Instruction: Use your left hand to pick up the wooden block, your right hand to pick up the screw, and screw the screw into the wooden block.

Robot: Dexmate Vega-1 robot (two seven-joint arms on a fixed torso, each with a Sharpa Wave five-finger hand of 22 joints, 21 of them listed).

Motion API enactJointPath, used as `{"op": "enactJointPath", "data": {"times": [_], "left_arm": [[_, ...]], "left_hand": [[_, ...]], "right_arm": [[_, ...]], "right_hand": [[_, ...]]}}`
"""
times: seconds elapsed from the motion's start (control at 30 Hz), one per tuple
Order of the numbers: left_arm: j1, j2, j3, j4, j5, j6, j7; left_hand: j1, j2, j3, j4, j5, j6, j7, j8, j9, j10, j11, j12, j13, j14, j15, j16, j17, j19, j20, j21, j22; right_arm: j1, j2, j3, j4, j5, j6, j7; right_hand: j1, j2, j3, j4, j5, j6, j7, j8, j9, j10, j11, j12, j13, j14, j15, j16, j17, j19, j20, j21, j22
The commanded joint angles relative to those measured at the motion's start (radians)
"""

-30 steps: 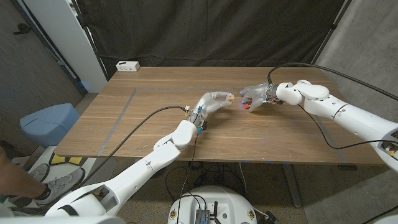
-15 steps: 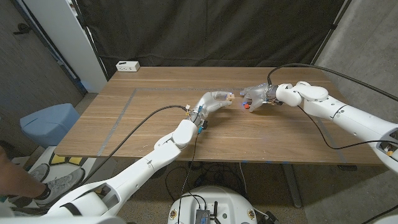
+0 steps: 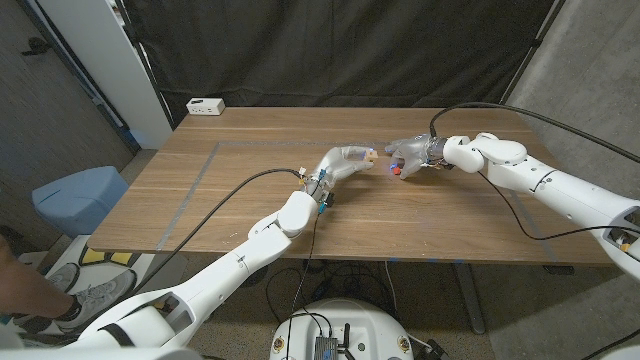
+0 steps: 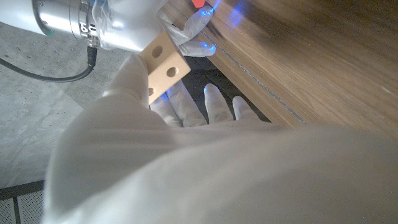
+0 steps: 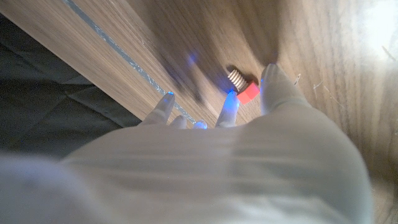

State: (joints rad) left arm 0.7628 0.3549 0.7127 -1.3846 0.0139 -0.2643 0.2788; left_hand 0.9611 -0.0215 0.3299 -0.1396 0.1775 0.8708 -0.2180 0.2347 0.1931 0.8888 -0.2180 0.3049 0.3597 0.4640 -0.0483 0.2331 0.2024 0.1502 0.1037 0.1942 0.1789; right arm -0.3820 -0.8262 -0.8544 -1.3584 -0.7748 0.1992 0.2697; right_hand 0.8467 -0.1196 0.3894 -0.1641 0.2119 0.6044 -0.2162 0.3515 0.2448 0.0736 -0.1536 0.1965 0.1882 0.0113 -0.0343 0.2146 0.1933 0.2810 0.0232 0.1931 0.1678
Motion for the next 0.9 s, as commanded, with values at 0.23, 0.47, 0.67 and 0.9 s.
{"op": "enactJointPath", "data": {"times": [0.23,0.47,0.67,0.9], "left_arm": [[0.003,0.001,0.003,-0.008,0.003,0.003,0.000],[0.008,0.003,0.003,-0.015,0.004,0.006,0.003],[0.010,0.004,0.002,-0.020,0.005,0.009,0.005],[0.011,0.005,0.001,-0.021,0.005,0.011,0.005]], "left_hand": [[0.001,0.008,0.000,0.006,0.007,0.039,0.000,0.004,0.003,0.010,-0.003,0.002,0.006,0.011,-0.112,0.004,0.003,-0.002,-0.001,0.009,0.006],[0.001,0.010,0.000,0.006,0.008,0.039,0.000,0.004,0.003,0.010,-0.003,0.001,0.006,0.011,-0.111,0.005,0.003,-0.002,-0.001,0.009,0.006],[0.000,0.011,-0.001,0.006,0.008,0.039,0.000,0.003,0.003,0.010,-0.003,0.000,0.007,0.010,-0.112,0.005,0.003,-0.002,-0.001,0.009,0.006],[-0.001,0.013,-0.001,0.007,0.008,0.038,0.000,0.002,0.003,0.010,-0.003,-0.001,0.007,0.011,-0.111,0.005,0.003,-0.002,-0.001,0.009,0.006]], "right_arm": [[-0.026,-0.011,0.006,-0.017,-0.004,-0.018,-0.038],[-0.033,-0.012,0.009,-0.018,-0.006,-0.018,-0.055],[-0.030,-0.007,0.007,-0.009,-0.008,-0.015,-0.061],[-0.023,0.000,0.003,0.005,-0.007,-0.012,-0.063]], "right_hand": [[0.019,0.000,0.014,0.000,0.007,0.052,0.004,0.034,0.016,0.026,-0.004,0.009,0.005,0.019,-0.031,0.007,0.005,0.021,-0.008,0.009,0.003],[0.024,0.000,0.017,0.001,0.008,0.075,0.009,0.052,0.023,0.041,-0.008,0.010,0.005,0.029,-0.037,0.008,0.006,0.031,-0.012,0.010,0.003],[0.028,0.000,0.019,0.000,0.008,0.085,0.009,0.060,0.027,0.047,-0.010,0.011,0.005,0.034,-0.039,0.009,0.006,0.035,-0.014,0.010,0.003],[0.030,0.000,0.020,0.001,0.008,0.085,0.010,0.064,0.031,0.049,-0.010,0.009,0.005,0.035,-0.039,0.009,0.007,0.038,-0.015,0.009,0.003]]}}
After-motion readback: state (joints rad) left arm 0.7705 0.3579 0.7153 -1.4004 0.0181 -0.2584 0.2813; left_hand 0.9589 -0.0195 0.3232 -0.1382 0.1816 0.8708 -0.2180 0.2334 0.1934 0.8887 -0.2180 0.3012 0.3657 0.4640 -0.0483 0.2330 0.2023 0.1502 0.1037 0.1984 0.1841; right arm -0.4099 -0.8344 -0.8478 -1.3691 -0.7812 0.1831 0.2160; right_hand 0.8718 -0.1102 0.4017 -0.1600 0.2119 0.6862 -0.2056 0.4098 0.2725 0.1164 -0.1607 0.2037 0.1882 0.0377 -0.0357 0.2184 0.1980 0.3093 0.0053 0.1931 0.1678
